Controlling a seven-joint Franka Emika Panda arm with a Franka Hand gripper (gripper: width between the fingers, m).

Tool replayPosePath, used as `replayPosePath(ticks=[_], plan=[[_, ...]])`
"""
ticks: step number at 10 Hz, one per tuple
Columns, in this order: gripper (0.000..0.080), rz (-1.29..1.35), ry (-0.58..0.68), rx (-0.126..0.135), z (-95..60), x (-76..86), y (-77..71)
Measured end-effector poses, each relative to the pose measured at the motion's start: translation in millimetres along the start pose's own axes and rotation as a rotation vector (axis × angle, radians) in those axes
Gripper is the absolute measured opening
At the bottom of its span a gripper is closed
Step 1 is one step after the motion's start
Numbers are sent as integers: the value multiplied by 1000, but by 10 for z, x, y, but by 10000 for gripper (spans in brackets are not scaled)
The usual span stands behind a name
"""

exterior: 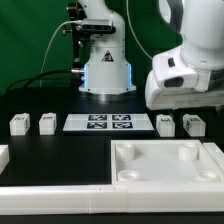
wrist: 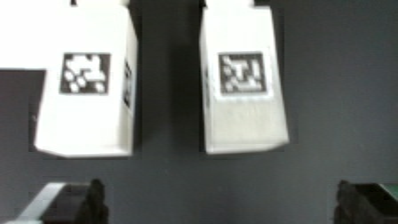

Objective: Assemble one leg

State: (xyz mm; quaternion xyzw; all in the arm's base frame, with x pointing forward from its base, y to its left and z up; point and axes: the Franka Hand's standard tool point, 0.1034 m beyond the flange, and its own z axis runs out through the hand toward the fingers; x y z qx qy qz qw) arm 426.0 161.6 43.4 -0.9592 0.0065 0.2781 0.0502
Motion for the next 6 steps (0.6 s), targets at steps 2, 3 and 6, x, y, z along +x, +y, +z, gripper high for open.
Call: replayPosePath(ticks=[2,3,6], plan=[[649,-5,15,-4,93,-14,-63],[649,0,22,-10,125,-25,-115],[649,-4,19,-10,131,-23,-108]])
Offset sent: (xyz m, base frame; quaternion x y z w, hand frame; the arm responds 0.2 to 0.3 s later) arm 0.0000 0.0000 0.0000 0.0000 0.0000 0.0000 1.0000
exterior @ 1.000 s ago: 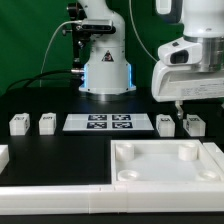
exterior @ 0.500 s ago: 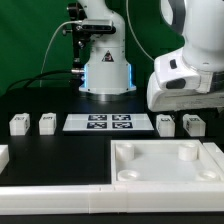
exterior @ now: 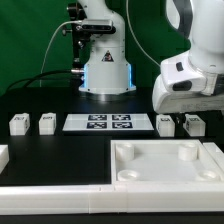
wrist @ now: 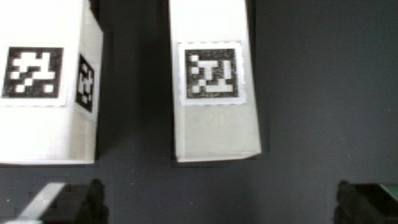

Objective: Assemble one leg

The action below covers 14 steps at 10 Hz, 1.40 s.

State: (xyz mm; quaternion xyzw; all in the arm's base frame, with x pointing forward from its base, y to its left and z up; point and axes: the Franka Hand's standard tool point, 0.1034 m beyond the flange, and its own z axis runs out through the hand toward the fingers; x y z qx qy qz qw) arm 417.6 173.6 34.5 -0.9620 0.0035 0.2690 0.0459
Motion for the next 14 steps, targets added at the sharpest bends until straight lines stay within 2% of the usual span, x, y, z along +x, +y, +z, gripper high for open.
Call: replayPosePath(ticks=[2,3,4,6,9,10,11,12,14], plan=[[649,-7,-34,-5,48,-26,-42],[649,-8,-99,-11,64,-78,-44],[649,-7,-219,-17,85,-126,-44],[649,-11,-225,-12,106,-18,-101],[649,-9,-270,-15,164,-53,-74],[649,-8,-358,-23,195,-146,-38],[649,-8,-472,-26,229,-151,-21],[649,-8,-468,-19,253,-46,-39],[649,-8,-469,-20,270,-61,-35]])
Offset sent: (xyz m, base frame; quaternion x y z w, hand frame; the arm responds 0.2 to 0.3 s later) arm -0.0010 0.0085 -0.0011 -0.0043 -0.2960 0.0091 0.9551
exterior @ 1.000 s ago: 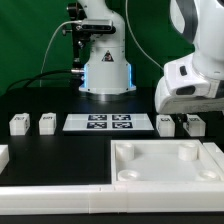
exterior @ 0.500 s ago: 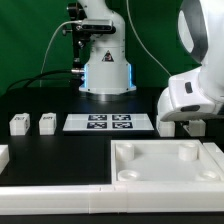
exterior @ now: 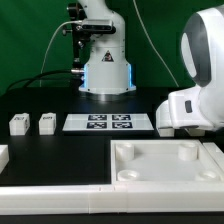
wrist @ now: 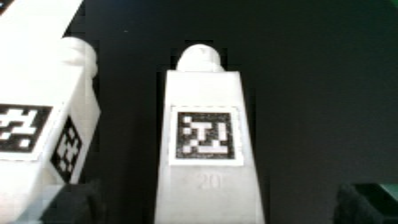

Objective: Assemble one leg

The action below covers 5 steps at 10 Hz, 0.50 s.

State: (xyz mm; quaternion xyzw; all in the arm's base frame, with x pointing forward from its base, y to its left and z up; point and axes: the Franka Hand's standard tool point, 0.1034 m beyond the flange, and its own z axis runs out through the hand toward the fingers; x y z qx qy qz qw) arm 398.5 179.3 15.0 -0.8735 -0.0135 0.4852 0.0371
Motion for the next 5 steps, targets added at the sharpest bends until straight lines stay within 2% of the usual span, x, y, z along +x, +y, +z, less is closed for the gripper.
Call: replayPosePath(ticks=[5], plan=[[649,2,9,2,94,43,22]])
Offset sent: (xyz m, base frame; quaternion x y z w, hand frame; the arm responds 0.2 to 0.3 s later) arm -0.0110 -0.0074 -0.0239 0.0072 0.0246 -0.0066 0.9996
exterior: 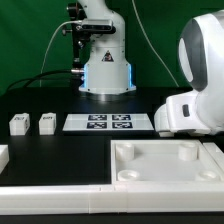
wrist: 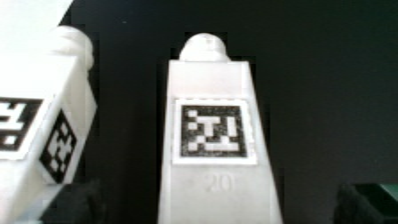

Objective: Assemble one leg

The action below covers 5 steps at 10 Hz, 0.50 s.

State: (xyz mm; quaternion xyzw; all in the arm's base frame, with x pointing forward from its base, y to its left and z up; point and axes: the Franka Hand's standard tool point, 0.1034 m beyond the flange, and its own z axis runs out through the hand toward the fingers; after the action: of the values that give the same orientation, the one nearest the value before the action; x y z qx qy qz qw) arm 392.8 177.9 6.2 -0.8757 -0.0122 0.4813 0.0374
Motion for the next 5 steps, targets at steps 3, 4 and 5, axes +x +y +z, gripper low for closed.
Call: replayPosePath(ticks=[3,4,5], plan=[[387,1,-2,-1,7,-1,-2],[387,2,-2,0,6,0,1],[291,2,-2,0,6,0,2]])
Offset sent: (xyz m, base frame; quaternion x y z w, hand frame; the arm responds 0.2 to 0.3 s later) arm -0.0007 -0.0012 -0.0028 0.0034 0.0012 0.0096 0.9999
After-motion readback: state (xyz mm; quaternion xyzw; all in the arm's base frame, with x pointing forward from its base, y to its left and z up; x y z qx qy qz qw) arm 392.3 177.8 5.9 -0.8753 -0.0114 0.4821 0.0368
